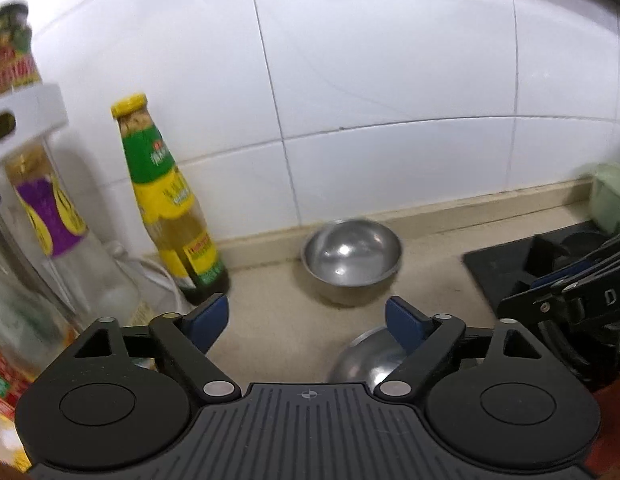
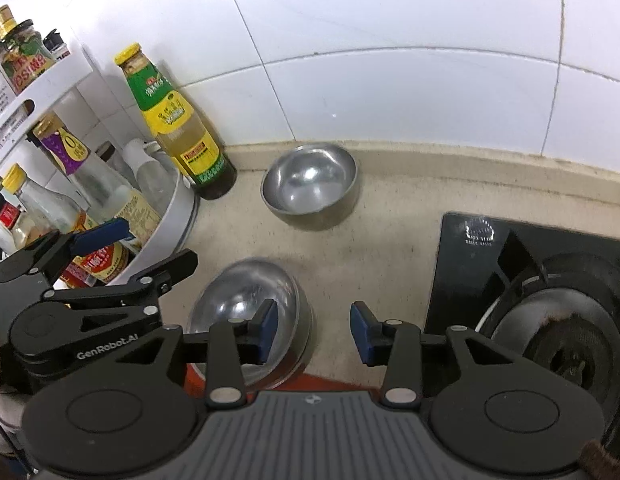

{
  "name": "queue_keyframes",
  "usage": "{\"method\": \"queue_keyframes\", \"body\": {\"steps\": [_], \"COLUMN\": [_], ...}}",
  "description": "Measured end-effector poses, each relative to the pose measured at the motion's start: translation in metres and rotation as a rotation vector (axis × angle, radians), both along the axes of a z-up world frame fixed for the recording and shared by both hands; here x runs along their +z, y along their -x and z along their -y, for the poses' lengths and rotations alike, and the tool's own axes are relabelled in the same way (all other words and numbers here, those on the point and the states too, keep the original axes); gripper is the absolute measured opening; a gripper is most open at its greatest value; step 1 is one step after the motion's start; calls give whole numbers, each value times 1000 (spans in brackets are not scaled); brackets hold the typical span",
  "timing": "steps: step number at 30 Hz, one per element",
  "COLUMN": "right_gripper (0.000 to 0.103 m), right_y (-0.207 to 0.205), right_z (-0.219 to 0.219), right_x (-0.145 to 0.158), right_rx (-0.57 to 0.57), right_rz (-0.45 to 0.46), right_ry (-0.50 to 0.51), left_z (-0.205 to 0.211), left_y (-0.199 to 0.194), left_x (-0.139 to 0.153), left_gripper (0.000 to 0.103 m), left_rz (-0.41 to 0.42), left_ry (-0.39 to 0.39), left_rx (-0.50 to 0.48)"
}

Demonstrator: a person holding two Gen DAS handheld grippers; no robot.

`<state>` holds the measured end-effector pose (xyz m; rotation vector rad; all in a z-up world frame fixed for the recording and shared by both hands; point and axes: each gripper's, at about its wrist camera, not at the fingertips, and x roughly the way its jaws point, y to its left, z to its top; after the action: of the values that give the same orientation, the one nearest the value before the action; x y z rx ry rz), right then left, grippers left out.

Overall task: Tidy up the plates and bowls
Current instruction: 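Open both tools and move them toward the last steel bowl, then close both tools on the rim of the last steel bowl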

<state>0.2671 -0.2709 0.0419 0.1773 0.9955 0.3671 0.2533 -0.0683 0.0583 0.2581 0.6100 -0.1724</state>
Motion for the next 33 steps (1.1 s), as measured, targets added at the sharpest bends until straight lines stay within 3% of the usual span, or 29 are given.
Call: {"method": "queue_keyframes", "body": {"steps": [3,7,14,21,33], "right_gripper": [37,38,39,39,39], "right_y": [-7,-22,-61,-105,-154], "right_z": [0,-1,-5,-10,-17], "right_x": [3,3,-10,-26,-65], "right_rx": [11,27,36,26,19], "right_rz": [32,62,52,31,-35], "right_ry": [17,34,48,68,79], "left_z": [8,13,3,-2,18], "left_y": [-3,-14,-60,-110,-152], "left_x": [-2,-6,-13,-19,-55], "left_gripper": [93,93,93,93,93], "left_rz": [44,28,-132,-222,-260], "left_ry": [-62,-85,-1,50,8], "left_rx": [8,25,67,127,138]}}
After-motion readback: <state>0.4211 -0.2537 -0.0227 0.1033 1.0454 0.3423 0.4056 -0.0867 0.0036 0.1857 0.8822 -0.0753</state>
